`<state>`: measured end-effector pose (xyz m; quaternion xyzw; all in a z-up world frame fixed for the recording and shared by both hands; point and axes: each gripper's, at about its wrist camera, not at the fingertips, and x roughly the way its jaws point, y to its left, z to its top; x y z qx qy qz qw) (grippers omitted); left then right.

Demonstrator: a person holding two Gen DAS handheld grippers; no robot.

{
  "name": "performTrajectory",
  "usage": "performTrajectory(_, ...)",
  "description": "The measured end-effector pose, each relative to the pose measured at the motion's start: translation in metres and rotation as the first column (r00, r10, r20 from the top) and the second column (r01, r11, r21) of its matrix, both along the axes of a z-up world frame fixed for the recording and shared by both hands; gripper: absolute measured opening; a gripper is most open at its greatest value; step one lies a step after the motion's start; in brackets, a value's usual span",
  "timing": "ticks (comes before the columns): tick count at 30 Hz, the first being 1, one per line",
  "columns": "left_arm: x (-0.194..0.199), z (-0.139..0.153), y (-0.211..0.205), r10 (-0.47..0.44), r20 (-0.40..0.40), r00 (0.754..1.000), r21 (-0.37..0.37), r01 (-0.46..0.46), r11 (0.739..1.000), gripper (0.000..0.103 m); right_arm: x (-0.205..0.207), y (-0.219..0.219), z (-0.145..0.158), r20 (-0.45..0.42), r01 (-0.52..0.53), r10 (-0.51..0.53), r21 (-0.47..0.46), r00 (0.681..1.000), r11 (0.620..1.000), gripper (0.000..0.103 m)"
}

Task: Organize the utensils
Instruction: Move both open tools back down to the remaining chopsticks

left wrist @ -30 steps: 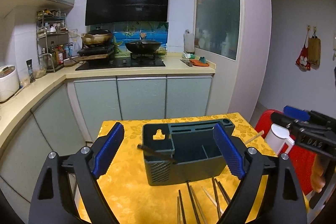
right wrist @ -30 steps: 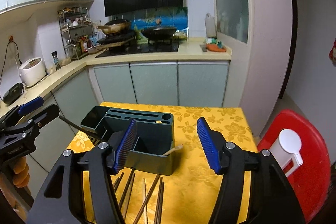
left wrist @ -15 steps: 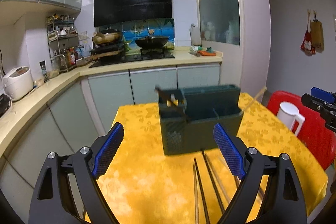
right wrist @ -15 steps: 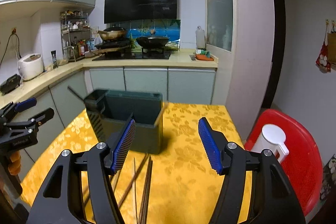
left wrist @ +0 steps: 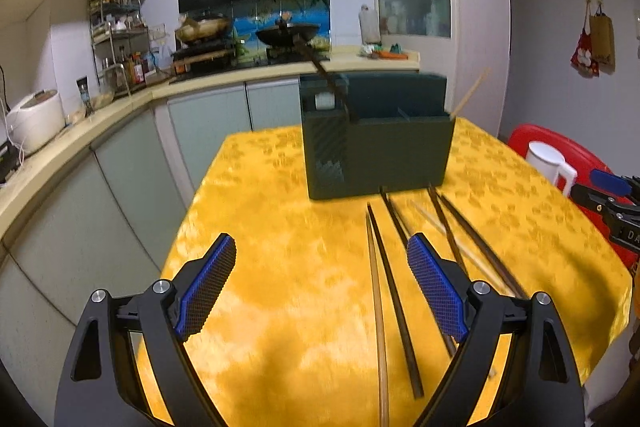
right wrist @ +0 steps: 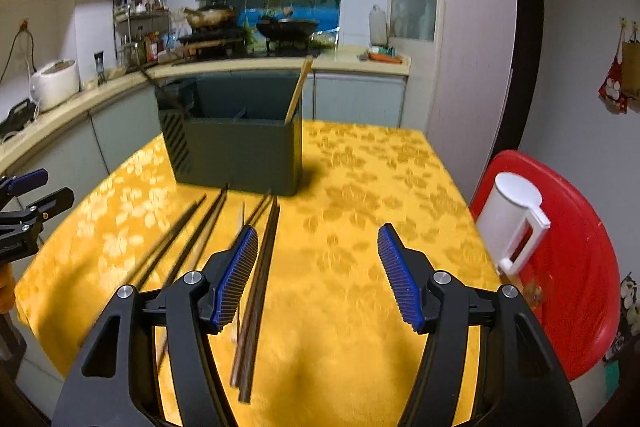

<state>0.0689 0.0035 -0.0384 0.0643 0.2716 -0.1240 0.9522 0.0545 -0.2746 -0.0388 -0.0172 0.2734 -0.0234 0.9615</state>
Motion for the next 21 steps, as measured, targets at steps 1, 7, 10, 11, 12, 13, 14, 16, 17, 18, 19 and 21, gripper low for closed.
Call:
performTrajectory(1, -0.002, -0.005, 0.001, 0.0, -0.011, 1.0, 0.001, 0.0, 1.0, 0.085, -0.003, 0.0, -0.005, -0.009, -0.003, 0.003, -0.002, 1.0, 1.0, 0.06)
performTrajectory(7, -0.015, -0.035, 0.007, -0.007, -0.089, 0.996, 0.005, 0.008, 1.0, 0.085, -0.012, 0.005, -0.029, -0.065, -0.019, 0.019, -0.009, 0.998, 1.0, 0.06)
performTrajectory(10, -0.022, -0.049, 0.007, -0.016, -0.116, 0.993, 0.016, 0.018, 1.0, 0.085, -0.014, 0.004, -0.039, -0.091, -0.017, 0.017, -0.002, 0.996, 1.0, 0.061)
performTrajectory(11, -0.024, -0.053, 0.008, -0.022, -0.126, 0.992, 0.019, 0.024, 1.0, 0.085, -0.014, 0.004, -0.041, -0.096, -0.015, 0.015, 0.002, 0.995, 1.0, 0.06)
performTrajectory(12, -0.026, -0.057, 0.008, -0.027, -0.139, 0.99, 0.019, 0.03, 0.999, 0.085, -0.015, 0.003, -0.043, -0.099, -0.011, 0.012, 0.007, 0.995, 1.0, 0.061)
performTrajectory(13, -0.029, -0.063, 0.007, -0.035, -0.158, 0.987, 0.017, 0.038, 0.999, 0.085, -0.016, 0.003, -0.045, -0.102, -0.01, 0.011, 0.011, 0.995, 1.0, 0.061)
performTrajectory(14, -0.031, -0.066, 0.007, -0.042, -0.169, 0.985, 0.014, 0.045, 0.999, 0.085, -0.017, 0.003, -0.046, -0.104, -0.009, 0.01, 0.013, 0.994, 1.0, 0.061)
performTrajectory(16, -0.035, -0.074, 0.007, -0.055, -0.19, 0.98, 0.008, 0.058, 0.998, 0.085, -0.019, 0.003, -0.05, -0.11, -0.012, 0.013, 0.011, 0.994, 1.0, 0.06)
performTrajectory(17, -0.037, -0.077, 0.007, -0.06, -0.197, 0.978, 0.011, 0.064, 0.998, 0.085, -0.019, 0.003, -0.051, -0.112, -0.014, 0.015, 0.009, 0.994, 1.0, 0.06)
performTrajectory(18, -0.038, -0.08, 0.006, -0.064, -0.204, 0.977, 0.016, 0.069, 0.998, 0.084, -0.021, 0.004, -0.053, -0.114, -0.017, 0.017, 0.003, 0.993, 1.0, 0.06)
performTrajectory(19, -0.039, -0.083, 0.005, -0.068, -0.209, 0.976, 0.028, 0.075, 0.997, 0.084, -0.021, 0.005, -0.055, -0.116, -0.02, 0.019, -0.001, 0.993, 1.0, 0.061)
performTrajectory(21, -0.04, -0.086, 0.004, -0.064, -0.204, 0.977, 0.046, 0.075, 0.996, 0.084, -0.024, 0.006, -0.059, -0.126, -0.027, 0.027, 0.0, 0.992, 1.0, 0.06)
